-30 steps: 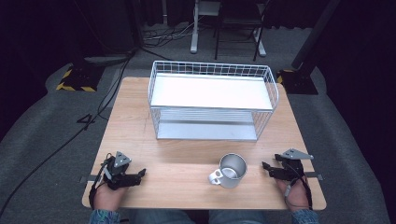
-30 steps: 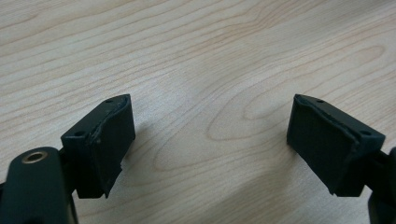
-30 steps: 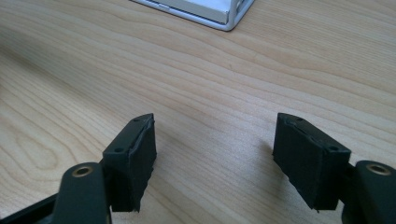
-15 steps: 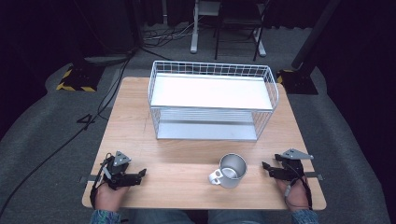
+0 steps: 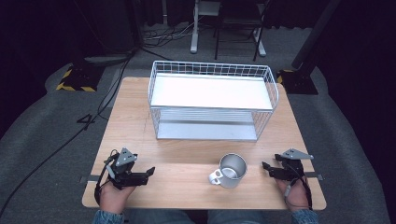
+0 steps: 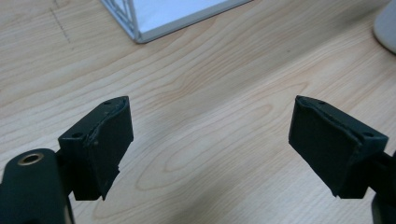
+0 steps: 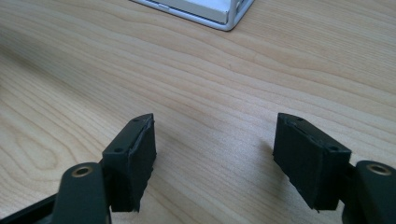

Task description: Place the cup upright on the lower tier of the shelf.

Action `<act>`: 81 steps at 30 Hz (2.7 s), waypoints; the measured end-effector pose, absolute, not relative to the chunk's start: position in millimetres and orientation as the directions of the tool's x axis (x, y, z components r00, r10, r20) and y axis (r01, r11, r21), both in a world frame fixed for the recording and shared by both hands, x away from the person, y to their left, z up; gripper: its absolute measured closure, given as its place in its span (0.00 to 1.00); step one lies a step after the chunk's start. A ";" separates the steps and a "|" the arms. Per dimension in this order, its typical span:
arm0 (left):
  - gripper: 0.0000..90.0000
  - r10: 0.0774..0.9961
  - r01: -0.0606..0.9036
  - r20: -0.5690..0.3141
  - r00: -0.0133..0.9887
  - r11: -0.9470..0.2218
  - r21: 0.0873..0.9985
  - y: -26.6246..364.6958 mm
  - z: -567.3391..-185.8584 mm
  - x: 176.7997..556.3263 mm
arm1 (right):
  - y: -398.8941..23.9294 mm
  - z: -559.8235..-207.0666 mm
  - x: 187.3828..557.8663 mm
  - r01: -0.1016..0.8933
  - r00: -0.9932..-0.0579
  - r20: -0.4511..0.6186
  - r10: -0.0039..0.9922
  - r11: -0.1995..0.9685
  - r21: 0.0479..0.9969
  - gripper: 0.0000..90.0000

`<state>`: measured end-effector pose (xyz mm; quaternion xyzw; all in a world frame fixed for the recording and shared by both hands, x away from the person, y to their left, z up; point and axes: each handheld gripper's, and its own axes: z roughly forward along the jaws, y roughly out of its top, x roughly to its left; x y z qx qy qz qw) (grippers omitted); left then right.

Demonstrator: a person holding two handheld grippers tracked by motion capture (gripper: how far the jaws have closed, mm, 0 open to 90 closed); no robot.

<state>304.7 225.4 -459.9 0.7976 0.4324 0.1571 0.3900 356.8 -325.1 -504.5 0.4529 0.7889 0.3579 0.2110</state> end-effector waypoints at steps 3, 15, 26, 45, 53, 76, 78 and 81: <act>0.16 0.806 0.567 -0.097 0.584 -0.319 0.760 223.3 -457.3 303.8 | -325.1 -504.5 356.8 0.564 -0.500 -0.008 0.866 0.333 0.756 0.33; 0.16 0.764 0.523 -0.128 0.632 -0.299 0.798 209.5 -439.8 295.5 | -325.2 -504.6 357.0 0.564 -0.499 -0.009 0.866 0.333 0.756 0.33; 0.16 0.700 0.487 -0.149 0.699 -0.313 0.815 186.1 -430.3 290.6 | -325.3 -504.6 357.0 0.565 -0.497 -0.009 0.868 0.331 0.756 0.33; 0.17 0.601 0.444 -0.193 0.775 -0.301 0.844 148.2 -425.3 286.4 | -325.0 -504.6 356.7 0.564 -0.492 -0.013 0.870 0.331 0.756 0.32; 0.17 0.546 0.406 -0.172 0.820 -0.343 0.847 128.2 -427.6 287.0 | -325.6 -504.6 356.5 0.568 -0.486 -0.013 0.874 0.327 0.756 0.32; 0.17 0.453 0.380 -0.189 0.871 -0.378 0.844 78.4 -442.6 292.0 | -325.7 -504.6 356.8 0.574 -0.476 -0.009 0.879 0.319 0.754 0.31; 0.17 0.451 0.380 -0.188 0.872 -0.385 0.841 73.6 -445.3 292.5 | -325.7 -504.6 356.8 0.574 -0.476 -0.009 0.880 0.319 0.754 0.31; 0.17 0.451 0.380 -0.186 0.873 -0.391 0.838 69.2 -449.5 294.3 | -325.6 -504.6 356.7 0.574 -0.476 -0.010 0.880 0.319 0.754 0.31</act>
